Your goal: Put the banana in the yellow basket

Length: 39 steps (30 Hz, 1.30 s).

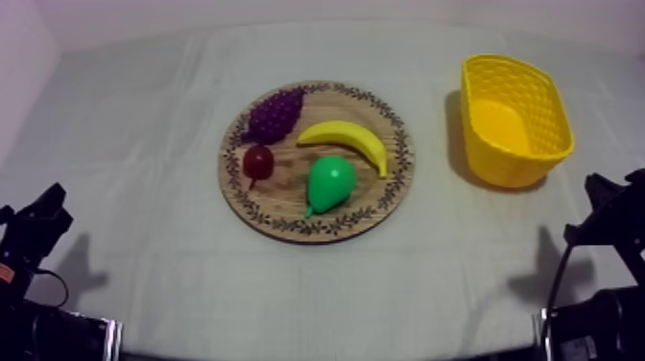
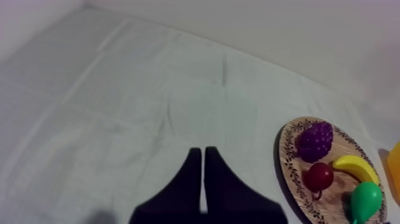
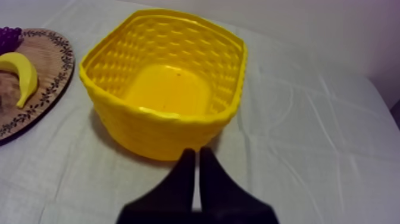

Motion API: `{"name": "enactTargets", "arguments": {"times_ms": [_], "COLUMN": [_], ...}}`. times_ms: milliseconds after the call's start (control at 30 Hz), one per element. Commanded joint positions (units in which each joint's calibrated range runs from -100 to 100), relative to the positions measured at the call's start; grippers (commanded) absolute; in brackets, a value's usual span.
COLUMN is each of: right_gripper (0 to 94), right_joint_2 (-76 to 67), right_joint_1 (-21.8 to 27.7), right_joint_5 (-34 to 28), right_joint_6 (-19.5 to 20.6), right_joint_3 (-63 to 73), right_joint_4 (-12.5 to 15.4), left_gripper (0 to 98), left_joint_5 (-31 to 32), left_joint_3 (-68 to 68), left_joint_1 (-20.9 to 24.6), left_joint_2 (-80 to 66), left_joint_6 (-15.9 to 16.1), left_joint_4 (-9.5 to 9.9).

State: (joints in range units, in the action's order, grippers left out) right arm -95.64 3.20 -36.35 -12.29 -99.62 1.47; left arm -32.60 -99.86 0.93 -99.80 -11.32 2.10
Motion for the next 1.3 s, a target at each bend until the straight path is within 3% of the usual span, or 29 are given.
{"name": "enactTargets", "arguments": {"times_ms": [0, 1033, 1100, 1267], "right_gripper": [0.5, 0.5, 0.5, 0.5], "right_joint_2": [0.0, 0.0, 0.0, 6.9], "right_joint_1": [0.0, 0.0, 0.3, 2.1], "right_joint_5": [0.0, -1.4, -1.8, -2.4], "right_joint_6": [0.0, 0.9, -0.1, -7.4], "right_joint_3": [0.0, 0.0, 0.0, 5.0], "right_joint_4": [0.0, -0.1, 0.3, 5.2], "left_gripper": [0.1, 0.1, 0.1, 0.1], "left_joint_5": [0.0, 0.0, 0.0, 0.0], "left_joint_3": [0.0, 0.0, 0.0, 0.0], "left_joint_1": [0.0, 0.0, 0.0, 0.0], "left_joint_2": [0.0, 0.0, 0.0, 0.0], "left_joint_6": [0.0, 0.0, 0.0, 0.0], "left_joint_4": [-0.02, -0.02, -0.02, -0.02]}}
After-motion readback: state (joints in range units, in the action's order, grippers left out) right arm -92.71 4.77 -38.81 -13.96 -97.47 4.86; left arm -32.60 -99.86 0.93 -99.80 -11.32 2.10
